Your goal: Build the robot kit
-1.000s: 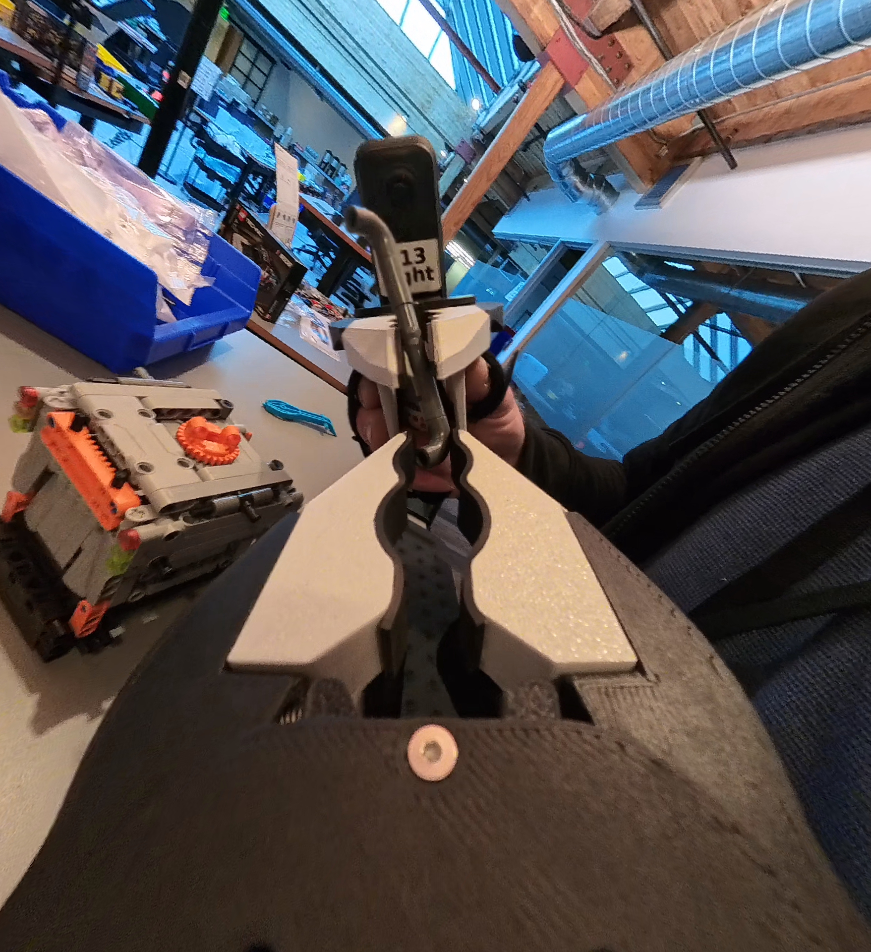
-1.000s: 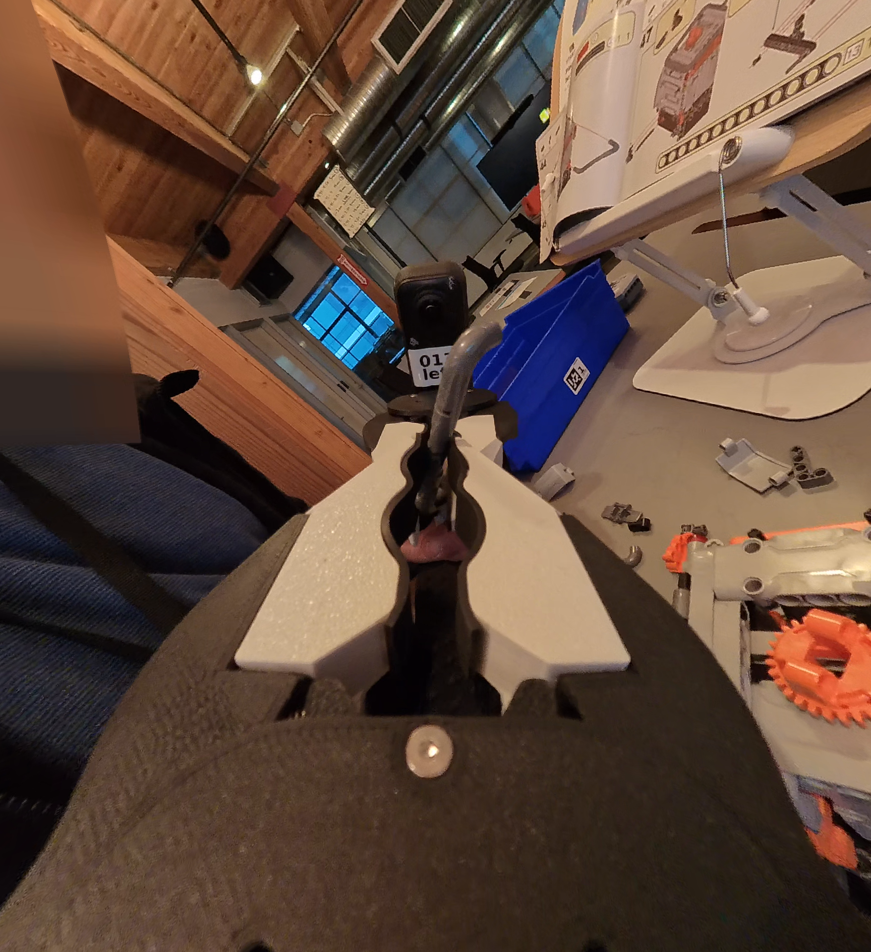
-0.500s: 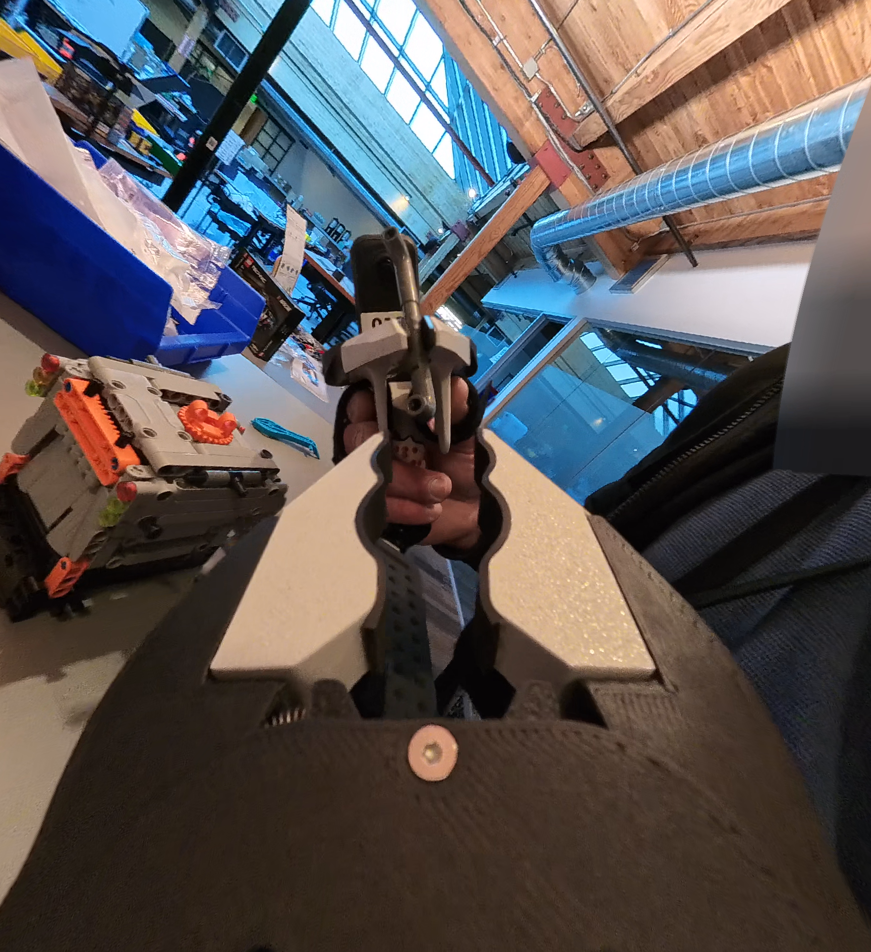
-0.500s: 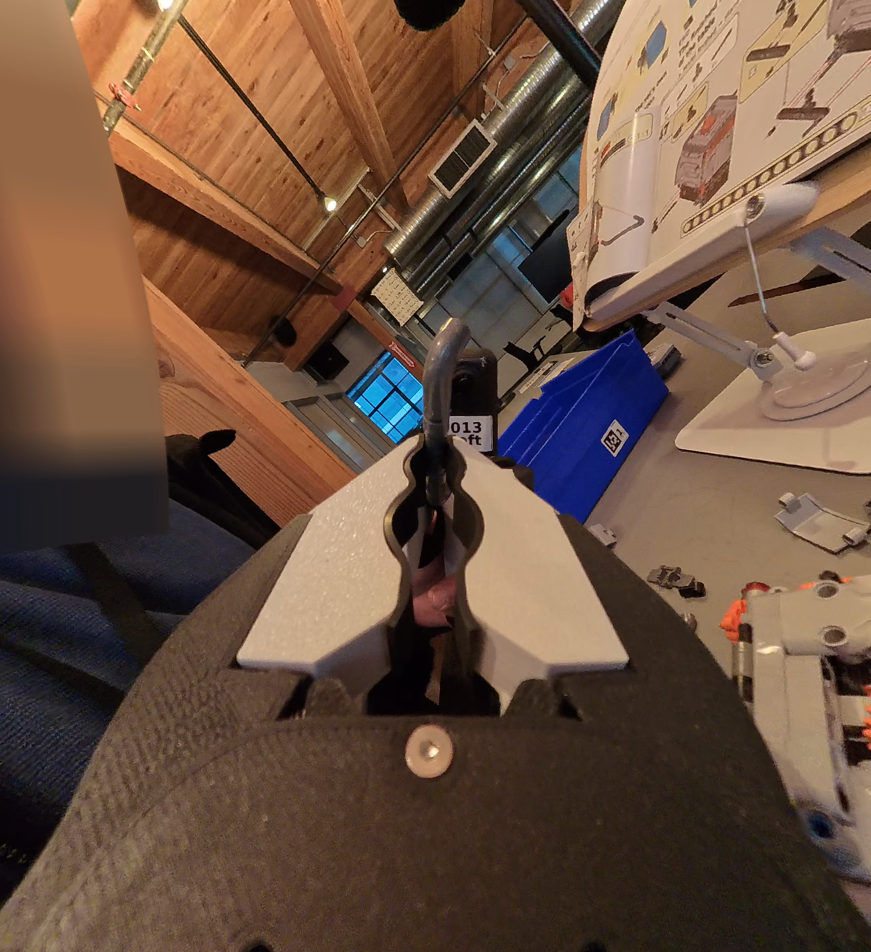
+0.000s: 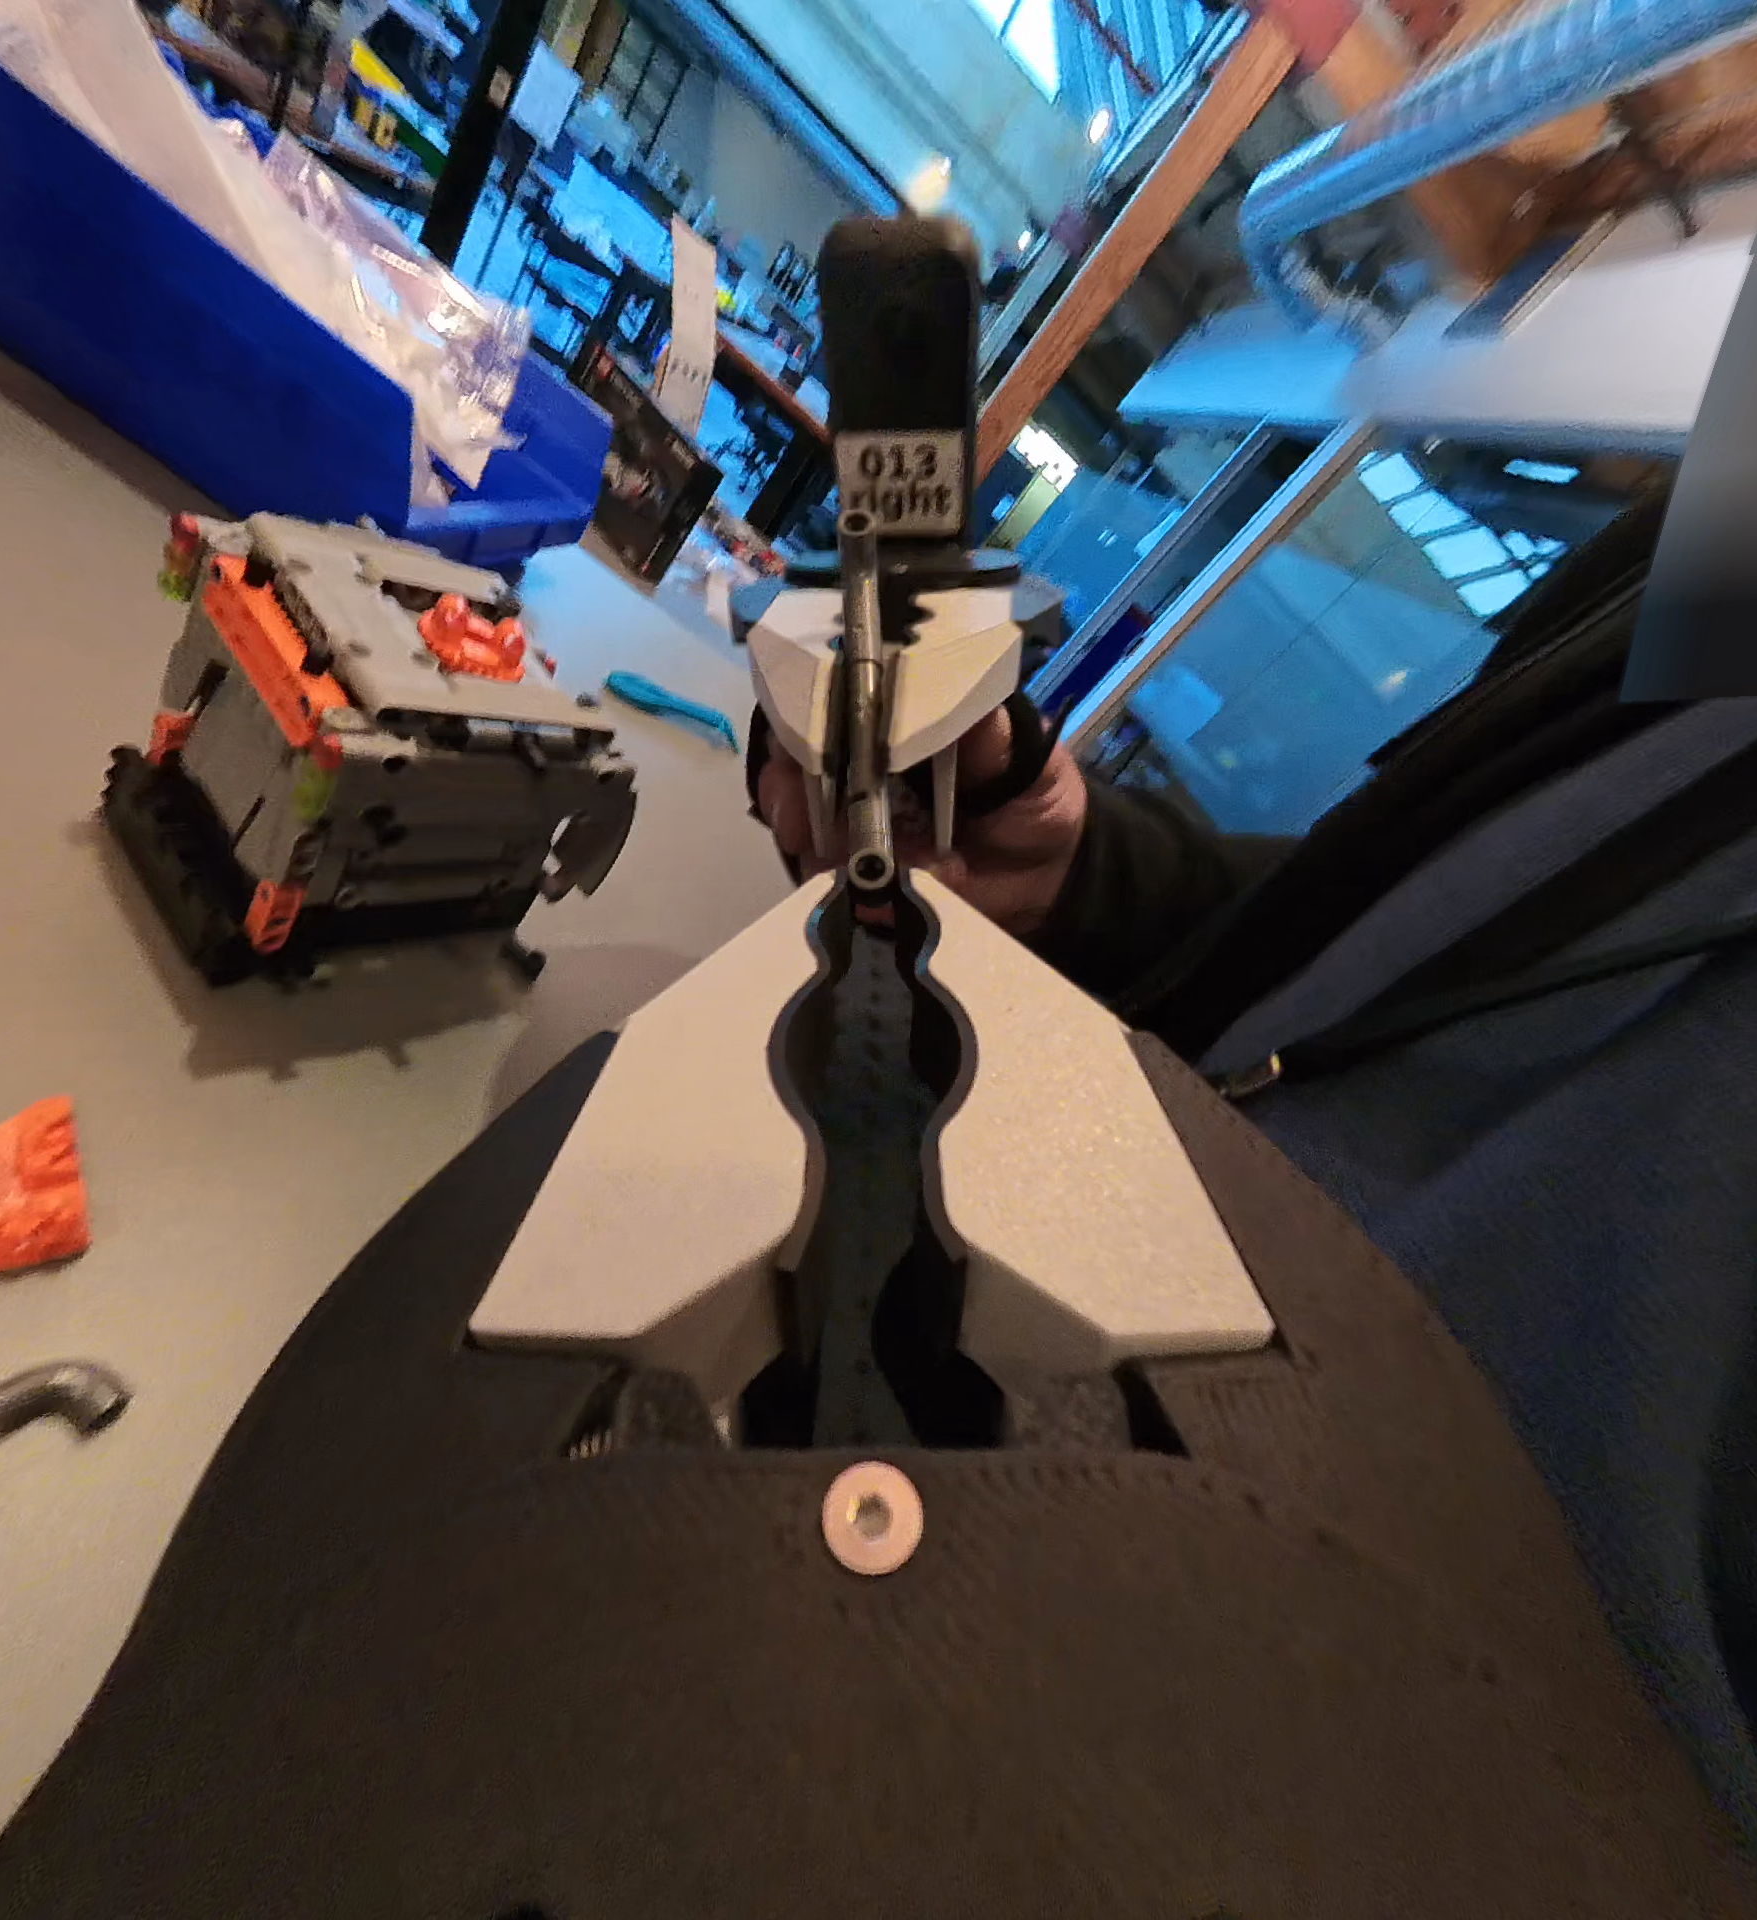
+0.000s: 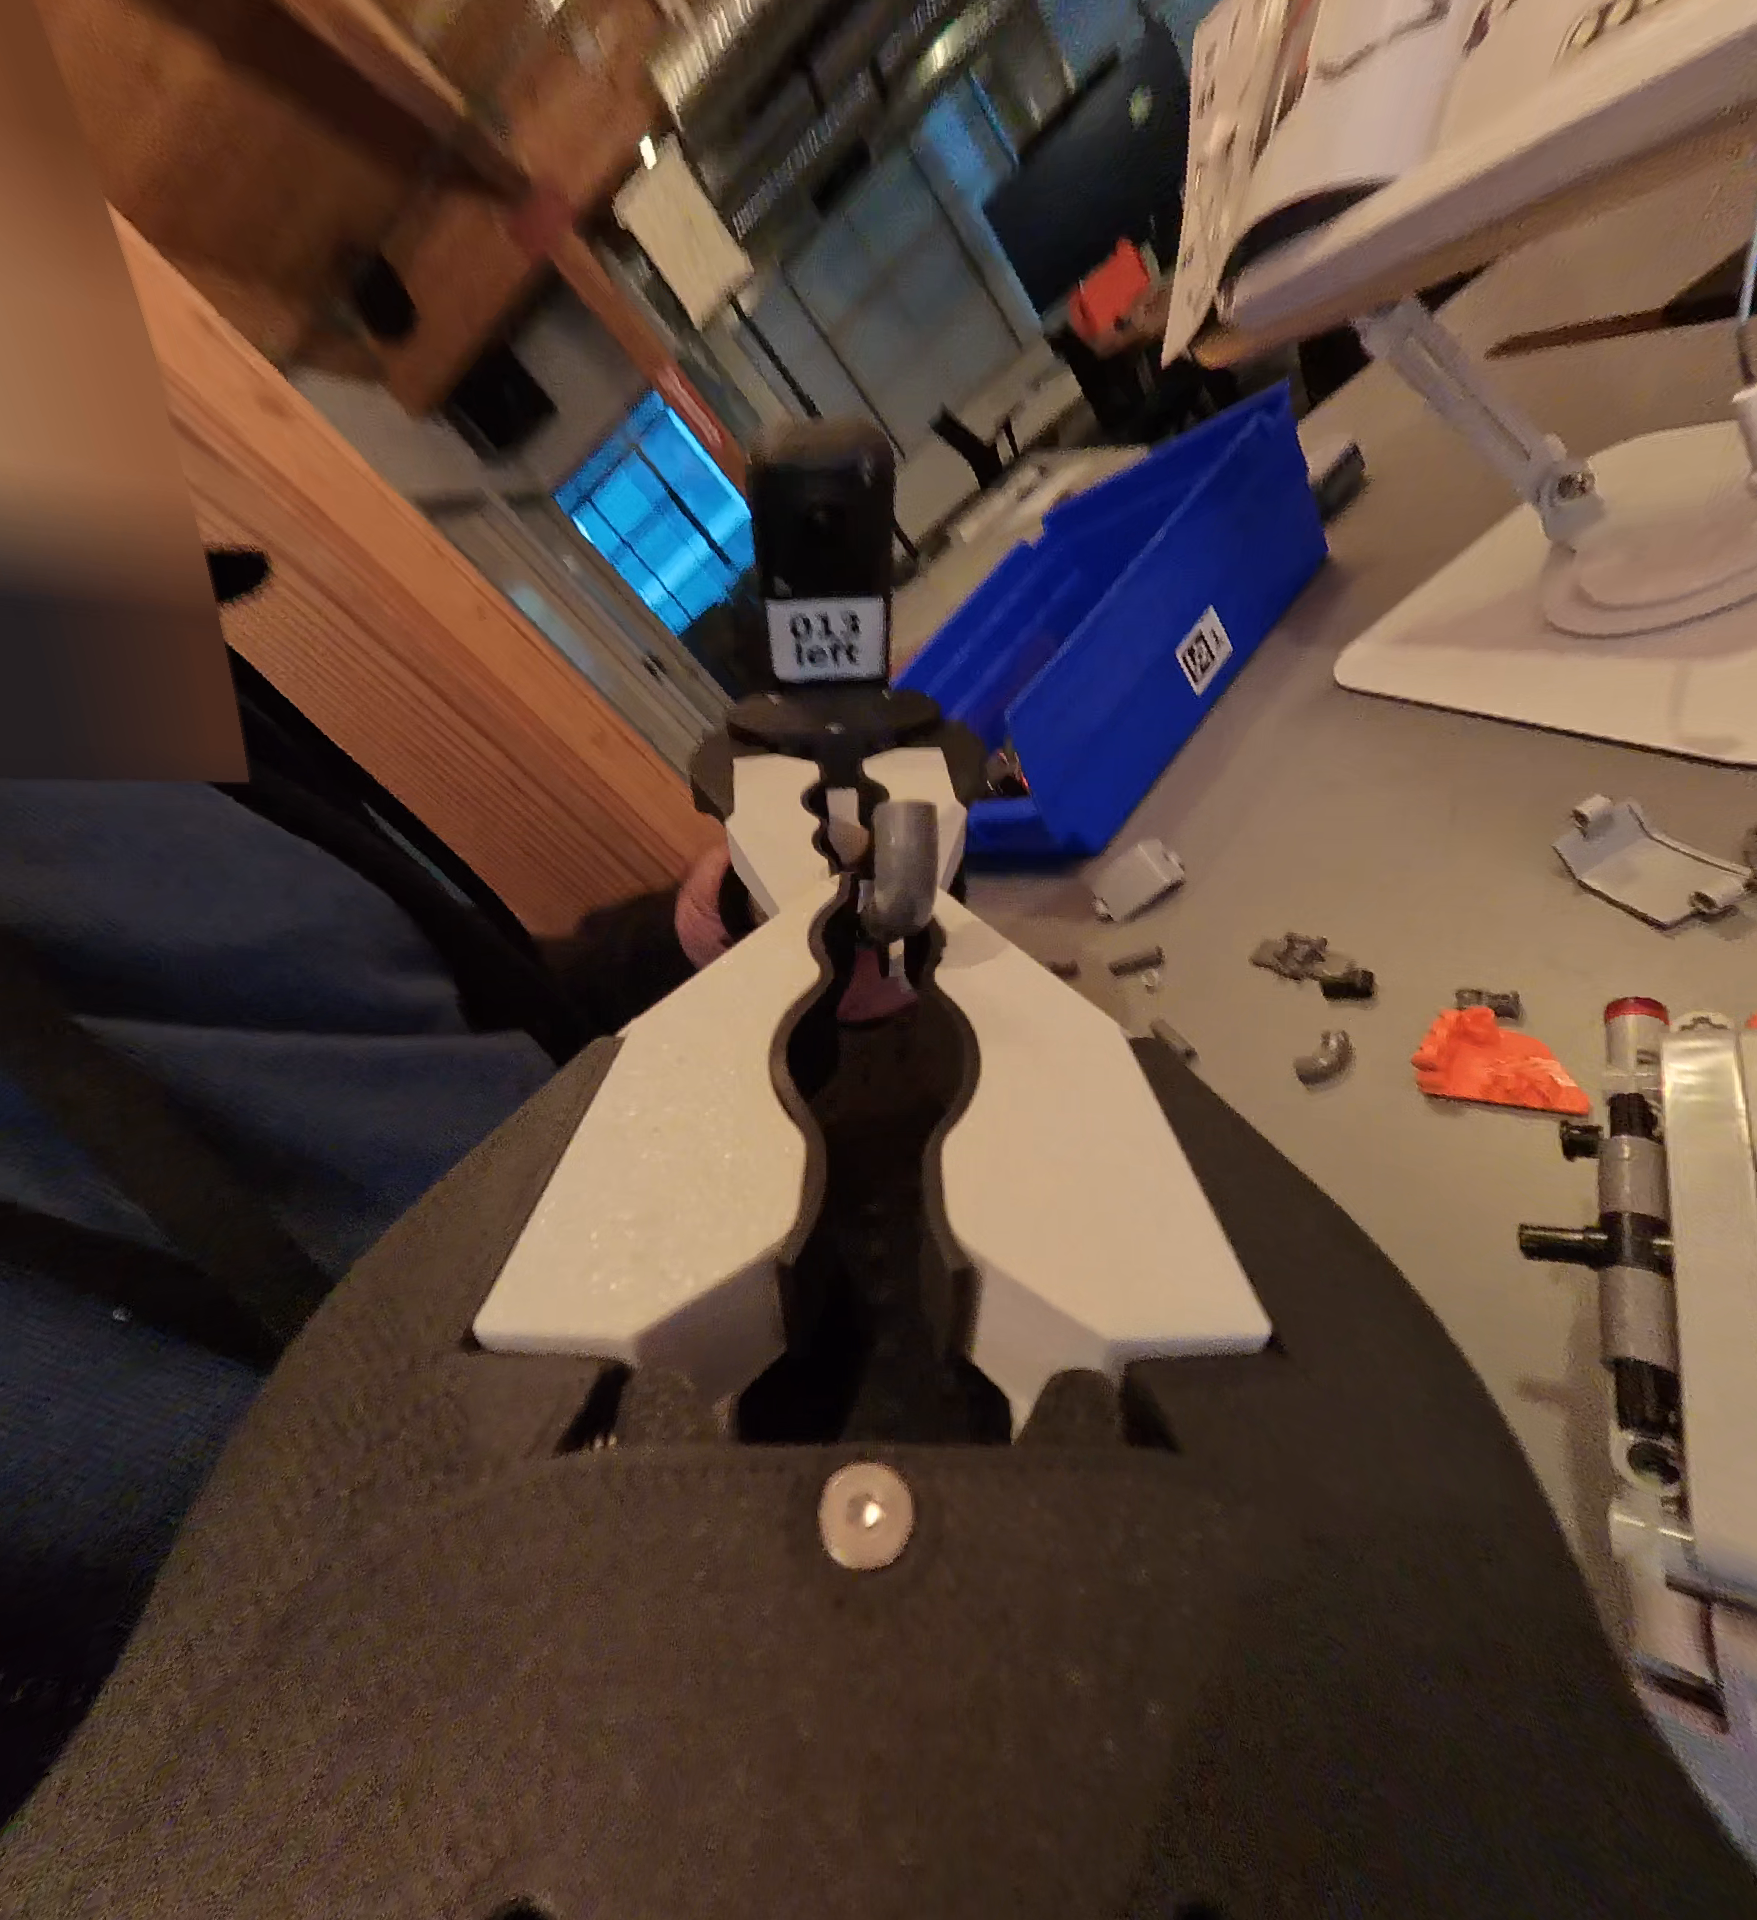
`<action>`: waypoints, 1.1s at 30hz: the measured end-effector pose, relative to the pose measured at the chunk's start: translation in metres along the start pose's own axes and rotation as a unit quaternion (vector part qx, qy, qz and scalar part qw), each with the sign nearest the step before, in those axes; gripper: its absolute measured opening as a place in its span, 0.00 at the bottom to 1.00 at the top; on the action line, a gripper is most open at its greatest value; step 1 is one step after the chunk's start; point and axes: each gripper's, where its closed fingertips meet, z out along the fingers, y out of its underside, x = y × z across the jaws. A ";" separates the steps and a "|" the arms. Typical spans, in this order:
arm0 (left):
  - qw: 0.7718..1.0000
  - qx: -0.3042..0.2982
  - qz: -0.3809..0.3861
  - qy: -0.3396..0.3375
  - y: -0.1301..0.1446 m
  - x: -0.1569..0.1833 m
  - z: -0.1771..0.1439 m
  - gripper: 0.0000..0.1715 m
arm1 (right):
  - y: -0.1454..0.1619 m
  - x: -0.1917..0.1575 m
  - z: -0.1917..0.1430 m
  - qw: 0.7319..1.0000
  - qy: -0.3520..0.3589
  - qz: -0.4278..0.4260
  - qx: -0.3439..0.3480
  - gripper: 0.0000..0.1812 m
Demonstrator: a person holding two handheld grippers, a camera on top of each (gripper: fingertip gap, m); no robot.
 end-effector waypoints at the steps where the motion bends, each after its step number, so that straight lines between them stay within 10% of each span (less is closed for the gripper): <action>1: 1.000 -0.007 0.006 -0.015 0.004 -0.003 -0.004 0.02 | 0.003 0.000 0.003 1.000 0.001 -0.005 -0.013 0.02; 12: 0.972 0.194 -0.094 0.093 -0.029 0.008 -0.055 0.04 | -0.022 -0.014 0.051 0.996 -0.021 -0.020 0.079 0.02; 20: 0.987 0.158 -0.028 0.029 -0.031 0.007 -0.077 0.02 | -0.025 -0.015 0.065 0.999 -0.034 -0.015 0.038 0.12; 27: 0.993 0.117 -0.007 0.010 -0.025 0.007 -0.091 0.03 | -0.017 -0.016 0.075 0.998 -0.030 -0.046 -0.027 0.02; 33: 0.983 0.180 -0.021 0.020 -0.038 0.006 -0.107 0.03 | -0.028 -0.017 0.089 0.999 -0.029 -0.030 0.033 0.02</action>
